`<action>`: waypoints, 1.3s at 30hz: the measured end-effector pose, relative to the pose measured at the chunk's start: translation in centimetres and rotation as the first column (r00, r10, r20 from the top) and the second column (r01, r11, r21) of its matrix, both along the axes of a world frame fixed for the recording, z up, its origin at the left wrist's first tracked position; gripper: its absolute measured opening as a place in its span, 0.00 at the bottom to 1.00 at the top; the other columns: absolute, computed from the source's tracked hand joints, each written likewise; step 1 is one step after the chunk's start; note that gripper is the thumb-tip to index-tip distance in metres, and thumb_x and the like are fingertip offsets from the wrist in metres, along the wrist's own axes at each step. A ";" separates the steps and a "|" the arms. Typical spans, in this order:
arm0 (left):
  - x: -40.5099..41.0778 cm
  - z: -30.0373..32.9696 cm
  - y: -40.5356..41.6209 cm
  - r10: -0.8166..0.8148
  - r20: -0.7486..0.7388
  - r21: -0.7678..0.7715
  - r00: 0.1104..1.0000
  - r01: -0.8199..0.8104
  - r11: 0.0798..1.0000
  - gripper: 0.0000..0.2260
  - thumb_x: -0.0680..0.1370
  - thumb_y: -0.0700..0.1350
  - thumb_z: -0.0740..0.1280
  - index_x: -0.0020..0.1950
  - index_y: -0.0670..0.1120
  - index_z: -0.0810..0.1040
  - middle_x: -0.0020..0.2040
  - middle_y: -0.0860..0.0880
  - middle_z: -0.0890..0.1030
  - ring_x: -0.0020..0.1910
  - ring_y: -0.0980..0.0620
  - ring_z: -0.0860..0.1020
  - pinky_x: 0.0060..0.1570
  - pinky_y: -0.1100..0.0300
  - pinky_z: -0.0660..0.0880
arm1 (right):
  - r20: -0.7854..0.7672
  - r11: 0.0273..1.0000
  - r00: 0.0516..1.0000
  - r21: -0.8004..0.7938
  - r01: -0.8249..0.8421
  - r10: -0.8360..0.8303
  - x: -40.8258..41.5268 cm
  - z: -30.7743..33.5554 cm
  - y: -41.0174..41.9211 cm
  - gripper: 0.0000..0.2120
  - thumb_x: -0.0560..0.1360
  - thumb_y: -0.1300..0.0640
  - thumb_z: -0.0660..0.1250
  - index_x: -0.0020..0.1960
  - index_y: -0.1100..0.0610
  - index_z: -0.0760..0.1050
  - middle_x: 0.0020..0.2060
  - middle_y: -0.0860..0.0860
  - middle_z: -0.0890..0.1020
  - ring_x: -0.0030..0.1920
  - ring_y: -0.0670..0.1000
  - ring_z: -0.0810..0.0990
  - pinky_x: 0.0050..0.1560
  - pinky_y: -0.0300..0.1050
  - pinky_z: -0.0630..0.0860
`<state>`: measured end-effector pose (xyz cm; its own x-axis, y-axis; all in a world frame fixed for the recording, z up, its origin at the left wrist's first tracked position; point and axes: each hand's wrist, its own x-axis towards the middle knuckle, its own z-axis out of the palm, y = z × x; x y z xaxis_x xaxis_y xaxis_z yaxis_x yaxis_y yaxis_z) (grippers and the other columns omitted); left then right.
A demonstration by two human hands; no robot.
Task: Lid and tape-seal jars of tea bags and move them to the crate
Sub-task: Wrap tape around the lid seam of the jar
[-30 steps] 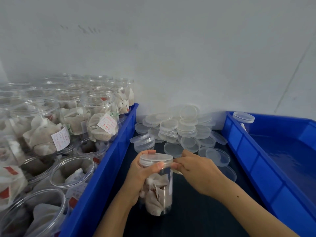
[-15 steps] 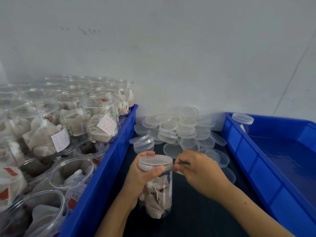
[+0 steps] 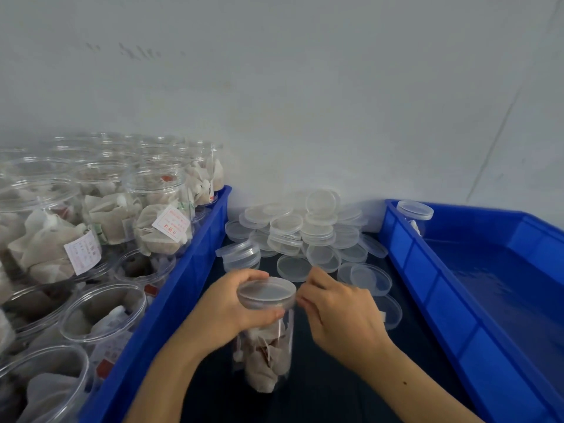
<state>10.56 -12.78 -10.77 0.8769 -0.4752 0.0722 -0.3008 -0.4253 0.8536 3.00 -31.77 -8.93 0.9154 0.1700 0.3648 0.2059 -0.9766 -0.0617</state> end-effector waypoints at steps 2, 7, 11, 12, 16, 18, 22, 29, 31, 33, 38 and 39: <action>0.3 1.5 0.3 -0.038 0.032 0.226 0.999 0.030 0.974 0.38 0.65 0.60 0.77 0.72 0.54 0.67 0.65 0.60 0.72 0.58 0.63 0.73 0.52 0.67 0.69 | 0.013 1.000 1.000 0.028 -0.013 0.013 -0.1 -0.1 0.4 0.11 0.80 0.53 0.58 0.52 0.50 0.78 0.49 0.44 0.74 0.37 0.48 0.77 0.34 0.45 0.76; -0.6 3.0 -2.0 0.015 0.024 0.437 1.000 -0.024 0.899 0.40 0.63 0.72 0.67 0.69 0.54 0.67 0.64 0.56 0.74 0.58 0.56 0.74 0.57 0.56 0.73 | -0.026 0.996 1.000 0.088 -0.013 0.016 0.0 -0.2 1.2 0.10 0.77 0.56 0.58 0.50 0.51 0.77 0.49 0.44 0.74 0.37 0.49 0.76 0.33 0.45 0.72; -1.8 1.5 -3.3 0.029 0.240 0.398 0.970 -0.125 0.909 0.29 0.70 0.69 0.65 0.65 0.56 0.65 0.58 0.59 0.70 0.55 0.58 0.71 0.52 0.58 0.68 | -0.051 0.996 0.999 0.087 0.001 0.004 -0.3 -0.1 0.0 0.10 0.78 0.55 0.58 0.51 0.49 0.77 0.49 0.44 0.75 0.36 0.47 0.73 0.33 0.42 0.68; -1.9 1.2 -3.4 -0.009 0.274 0.400 0.962 -0.105 0.911 0.28 0.70 0.68 0.65 0.63 0.55 0.62 0.59 0.58 0.67 0.56 0.58 0.70 0.51 0.59 0.67 | -0.061 0.998 0.998 0.067 -0.002 0.006 -0.4 -0.2 -0.2 0.09 0.78 0.55 0.58 0.51 0.49 0.78 0.49 0.43 0.75 0.36 0.46 0.73 0.33 0.41 0.68; -1.6 1.8 -3.0 -0.125 0.266 0.480 0.956 -0.019 0.877 0.30 0.68 0.64 0.71 0.57 0.53 0.57 0.56 0.55 0.61 0.54 0.56 0.65 0.50 0.61 0.64 | -0.056 0.994 0.998 0.104 0.023 -0.017 -0.7 -0.4 -0.9 0.10 0.80 0.51 0.58 0.52 0.47 0.79 0.49 0.43 0.75 0.41 0.48 0.77 0.39 0.47 0.75; -1.4 2.3 -2.4 -0.088 0.197 0.485 0.976 -0.019 0.874 0.36 0.66 0.68 0.72 0.61 0.53 0.58 0.58 0.54 0.60 0.59 0.55 0.63 0.57 0.60 0.66 | -0.033 0.993 0.999 0.120 0.020 -0.016 -0.7 -0.4 -0.9 0.11 0.81 0.48 0.58 0.52 0.47 0.79 0.48 0.43 0.75 0.41 0.48 0.78 0.39 0.46 0.75; -2.2 2.4 -2.2 -0.053 0.173 0.506 0.983 -0.043 0.861 0.38 0.70 0.66 0.70 0.74 0.56 0.60 0.69 0.53 0.59 0.69 0.50 0.63 0.68 0.42 0.66 | -0.025 0.992 1.000 0.125 0.012 -0.009 -0.4 -0.5 -0.5 0.11 0.81 0.47 0.58 0.54 0.47 0.79 0.49 0.43 0.75 0.42 0.48 0.78 0.41 0.47 0.76; -2.2 0.9 -2.9 0.066 0.354 0.415 0.933 -0.220 0.883 0.23 0.75 0.65 0.63 0.68 0.63 0.62 0.68 0.54 0.66 0.65 0.50 0.66 0.52 0.57 0.68 | -0.024 0.993 1.000 0.115 0.023 -0.020 0.2 -0.7 0.1 0.10 0.81 0.48 0.58 0.53 0.48 0.78 0.49 0.44 0.74 0.42 0.50 0.78 0.40 0.48 0.75; -2.3 0.3 -3.1 0.102 0.417 0.404 0.903 -0.284 0.869 0.23 0.73 0.70 0.60 0.64 0.65 0.62 0.65 0.54 0.68 0.60 0.52 0.70 0.47 0.58 0.67 | -0.020 0.993 0.999 0.117 0.027 -0.025 0.3 -0.7 -0.2 0.10 0.81 0.48 0.57 0.53 0.47 0.78 0.48 0.43 0.74 0.42 0.49 0.78 0.40 0.45 0.74; -2.2 -0.2 -3.2 0.122 0.461 0.389 0.879 -0.324 0.863 0.22 0.71 0.71 0.59 0.62 0.66 0.61 0.62 0.55 0.69 0.57 0.53 0.71 0.45 0.59 0.68 | 0.000 0.996 1.000 0.092 0.009 -0.009 0.4 -0.7 -0.3 0.11 0.81 0.48 0.57 0.52 0.47 0.78 0.48 0.44 0.75 0.41 0.48 0.77 0.38 0.44 0.74; -2.0 -1.0 -3.0 0.113 0.496 0.362 0.861 -0.323 0.874 0.25 0.66 0.70 0.57 0.60 0.65 0.62 0.58 0.57 0.69 0.51 0.57 0.66 0.43 0.61 0.64 | 0.117 0.999 0.992 -0.033 -0.034 0.038 0.2 -0.6 0.6 0.05 0.75 0.53 0.67 0.41 0.51 0.79 0.40 0.44 0.76 0.29 0.47 0.75 0.24 0.41 0.69; -1.9 -1.0 -2.8 0.104 0.499 0.358 0.860 -0.314 0.879 0.25 0.66 0.70 0.57 0.60 0.65 0.62 0.58 0.58 0.69 0.52 0.57 0.67 0.43 0.61 0.64 | 0.142 0.999 0.990 -0.051 -0.020 0.027 0.2 -0.5 0.8 0.05 0.72 0.54 0.70 0.38 0.51 0.79 0.38 0.44 0.76 0.27 0.46 0.74 0.22 0.39 0.67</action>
